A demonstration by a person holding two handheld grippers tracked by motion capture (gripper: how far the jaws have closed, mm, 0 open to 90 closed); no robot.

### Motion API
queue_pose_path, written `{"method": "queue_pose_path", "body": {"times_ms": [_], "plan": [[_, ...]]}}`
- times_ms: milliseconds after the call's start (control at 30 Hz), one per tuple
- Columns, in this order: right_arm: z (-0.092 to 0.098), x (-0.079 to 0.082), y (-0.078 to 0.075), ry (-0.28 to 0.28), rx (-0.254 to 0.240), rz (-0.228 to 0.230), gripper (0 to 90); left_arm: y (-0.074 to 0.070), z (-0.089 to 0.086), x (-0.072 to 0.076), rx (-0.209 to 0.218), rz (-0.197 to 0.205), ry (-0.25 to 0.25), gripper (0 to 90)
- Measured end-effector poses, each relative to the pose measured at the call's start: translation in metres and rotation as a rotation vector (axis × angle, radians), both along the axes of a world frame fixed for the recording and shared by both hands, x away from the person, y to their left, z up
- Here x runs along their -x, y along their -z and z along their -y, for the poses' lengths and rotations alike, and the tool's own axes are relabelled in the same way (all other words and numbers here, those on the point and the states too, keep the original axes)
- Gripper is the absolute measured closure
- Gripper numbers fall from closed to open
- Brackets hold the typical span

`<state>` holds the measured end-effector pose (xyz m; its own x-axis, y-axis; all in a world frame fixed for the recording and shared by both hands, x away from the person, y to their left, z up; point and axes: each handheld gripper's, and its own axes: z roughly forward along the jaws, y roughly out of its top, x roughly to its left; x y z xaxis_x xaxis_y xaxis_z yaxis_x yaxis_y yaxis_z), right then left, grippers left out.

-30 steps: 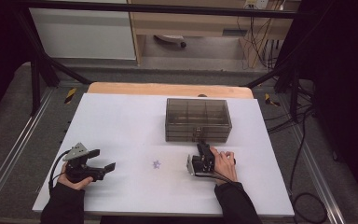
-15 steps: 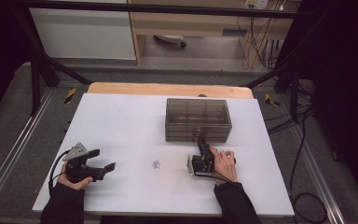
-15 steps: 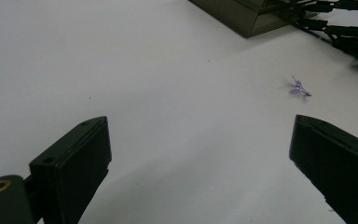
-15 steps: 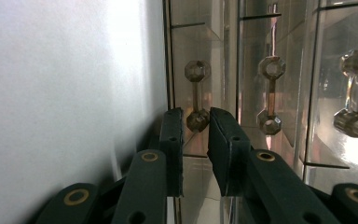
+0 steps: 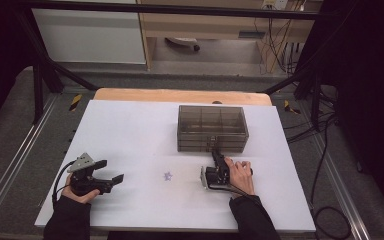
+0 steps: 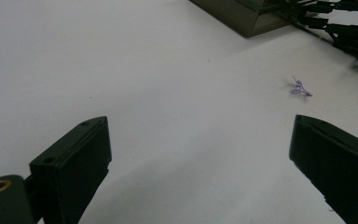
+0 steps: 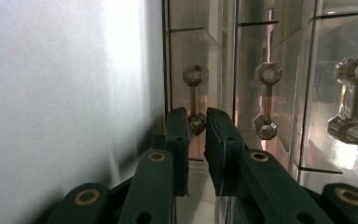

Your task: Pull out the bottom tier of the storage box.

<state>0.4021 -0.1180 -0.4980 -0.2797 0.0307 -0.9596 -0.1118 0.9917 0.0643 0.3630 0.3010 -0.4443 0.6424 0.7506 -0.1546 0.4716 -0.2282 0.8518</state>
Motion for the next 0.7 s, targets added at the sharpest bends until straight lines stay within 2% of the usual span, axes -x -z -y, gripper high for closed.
{"method": "queue_pose_path", "body": {"times_ms": [467,567,600,667,700], "plan": [[-0.0013,0.0074,-0.0023,0.007,0.007,-0.016,80.1,-0.0010,-0.0003,0.0004,0.003,0.004,0.000,4.9],[-0.0006,0.0081,-0.0017,0.012,-0.011,-0.023,79.3,-0.0011,-0.0002,0.0005,0.003,0.004,0.001,4.9],[0.0000,0.0082,-0.0017,0.008,-0.028,-0.023,76.7,-0.0011,-0.0002,0.0006,0.004,0.004,0.000,4.9],[0.0012,0.0096,-0.0036,0.010,-0.050,-0.015,65.9,-0.0012,-0.0003,0.0006,0.005,0.004,-0.001,4.9],[0.0014,0.0101,-0.0047,0.012,-0.056,-0.014,64.4,-0.0012,-0.0003,0.0006,0.005,0.004,-0.001,4.9]]}}
